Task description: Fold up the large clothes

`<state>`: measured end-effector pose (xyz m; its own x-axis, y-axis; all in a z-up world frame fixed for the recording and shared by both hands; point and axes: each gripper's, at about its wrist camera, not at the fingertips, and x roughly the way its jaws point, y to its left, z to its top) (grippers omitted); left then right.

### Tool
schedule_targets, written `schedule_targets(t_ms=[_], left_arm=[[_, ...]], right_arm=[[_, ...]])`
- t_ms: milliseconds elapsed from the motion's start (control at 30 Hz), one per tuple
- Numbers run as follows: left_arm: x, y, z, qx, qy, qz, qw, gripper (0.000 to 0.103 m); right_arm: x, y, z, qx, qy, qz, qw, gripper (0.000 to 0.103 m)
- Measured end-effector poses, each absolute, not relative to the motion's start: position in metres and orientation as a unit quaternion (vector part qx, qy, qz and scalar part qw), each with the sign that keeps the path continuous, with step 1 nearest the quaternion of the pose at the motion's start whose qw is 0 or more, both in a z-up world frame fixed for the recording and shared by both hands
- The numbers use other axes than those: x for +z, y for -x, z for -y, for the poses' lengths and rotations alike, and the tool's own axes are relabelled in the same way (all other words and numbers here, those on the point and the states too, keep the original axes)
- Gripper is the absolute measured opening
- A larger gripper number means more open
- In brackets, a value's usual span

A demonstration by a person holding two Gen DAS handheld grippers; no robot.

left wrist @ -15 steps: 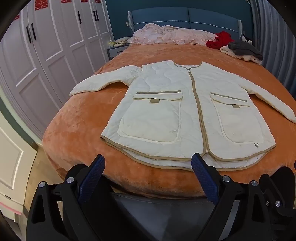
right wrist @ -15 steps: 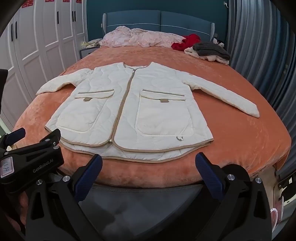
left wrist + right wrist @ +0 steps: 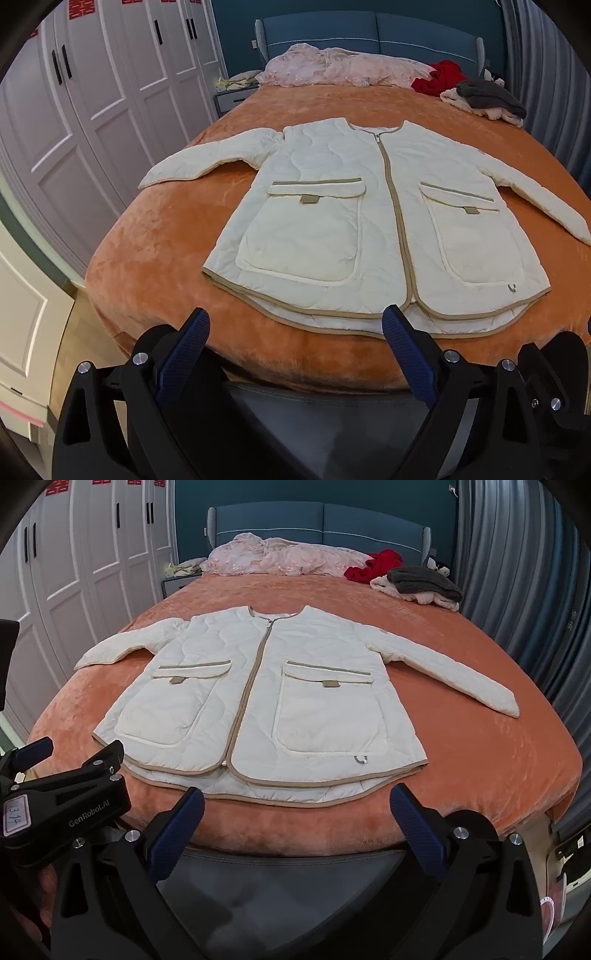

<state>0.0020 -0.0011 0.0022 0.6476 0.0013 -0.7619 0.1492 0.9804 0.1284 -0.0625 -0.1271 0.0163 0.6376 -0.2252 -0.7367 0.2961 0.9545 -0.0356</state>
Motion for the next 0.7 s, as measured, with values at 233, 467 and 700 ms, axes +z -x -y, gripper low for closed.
schedule_targets(t_ms=[233, 467, 700], left_arm=[[0.0033, 0.0001, 0.0021, -0.045, -0.09, -0.416, 0.904, 0.092], [0.0021, 0.0001, 0.0022, -0.045, -0.091, -0.418, 0.903, 0.092], [0.0005, 0.0005, 0.0023, -0.045, -0.091, -0.42, 0.902, 0.092]], right_arm=[[0.0167, 0.0618, 0.1289, -0.143, -0.045, -0.401, 0.904, 0.098], [0.0166, 0.0619, 0.1297, -0.142, -0.046, -0.402, 0.904, 0.098], [0.0165, 0.0616, 0.1294, -0.142, -0.045, -0.401, 0.904, 0.098]])
